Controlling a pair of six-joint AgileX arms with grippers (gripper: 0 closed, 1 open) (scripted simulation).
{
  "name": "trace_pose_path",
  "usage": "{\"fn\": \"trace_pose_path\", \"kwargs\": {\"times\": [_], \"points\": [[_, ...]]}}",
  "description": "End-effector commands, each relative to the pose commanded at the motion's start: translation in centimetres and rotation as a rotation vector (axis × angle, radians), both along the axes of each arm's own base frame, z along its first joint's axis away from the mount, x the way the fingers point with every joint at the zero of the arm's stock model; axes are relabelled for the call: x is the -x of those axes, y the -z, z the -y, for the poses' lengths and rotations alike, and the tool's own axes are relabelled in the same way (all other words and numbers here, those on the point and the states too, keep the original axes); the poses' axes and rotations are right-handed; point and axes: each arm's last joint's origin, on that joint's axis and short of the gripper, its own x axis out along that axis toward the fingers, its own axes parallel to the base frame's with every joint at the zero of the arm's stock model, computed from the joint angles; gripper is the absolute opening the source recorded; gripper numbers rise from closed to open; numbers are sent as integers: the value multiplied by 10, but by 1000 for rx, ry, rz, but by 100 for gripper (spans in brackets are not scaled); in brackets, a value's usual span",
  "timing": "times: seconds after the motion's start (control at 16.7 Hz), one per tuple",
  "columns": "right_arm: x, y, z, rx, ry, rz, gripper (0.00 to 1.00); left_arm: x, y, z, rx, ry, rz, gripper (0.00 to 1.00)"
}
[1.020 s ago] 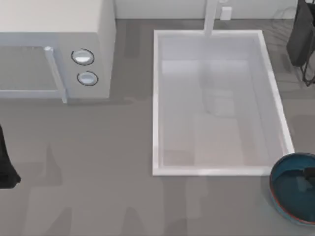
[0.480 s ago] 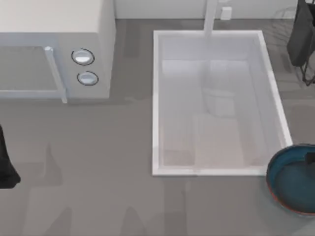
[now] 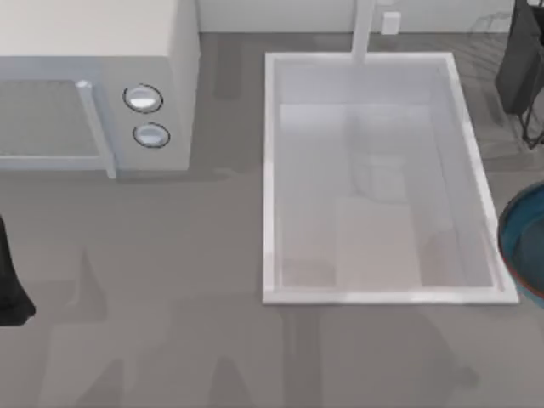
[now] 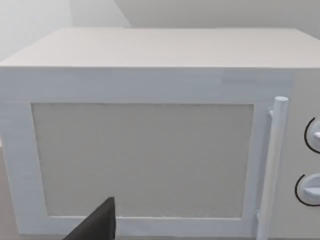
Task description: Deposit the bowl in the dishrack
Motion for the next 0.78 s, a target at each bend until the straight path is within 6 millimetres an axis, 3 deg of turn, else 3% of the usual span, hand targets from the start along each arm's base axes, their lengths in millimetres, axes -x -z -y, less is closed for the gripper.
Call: {"fn": "trace_pose_path", "kwargs": {"times": [0.24, 0.6, 0.78], "points": [[15, -44, 1, -2, -3, 41, 0, 0, 0, 0, 0, 0, 0, 100], [15, -45, 0, -4, -5, 43, 0, 0, 0, 0, 0, 0, 0, 100], [15, -50, 7, -36, 22, 125, 0, 0, 0, 0, 0, 0, 0, 100]]}}
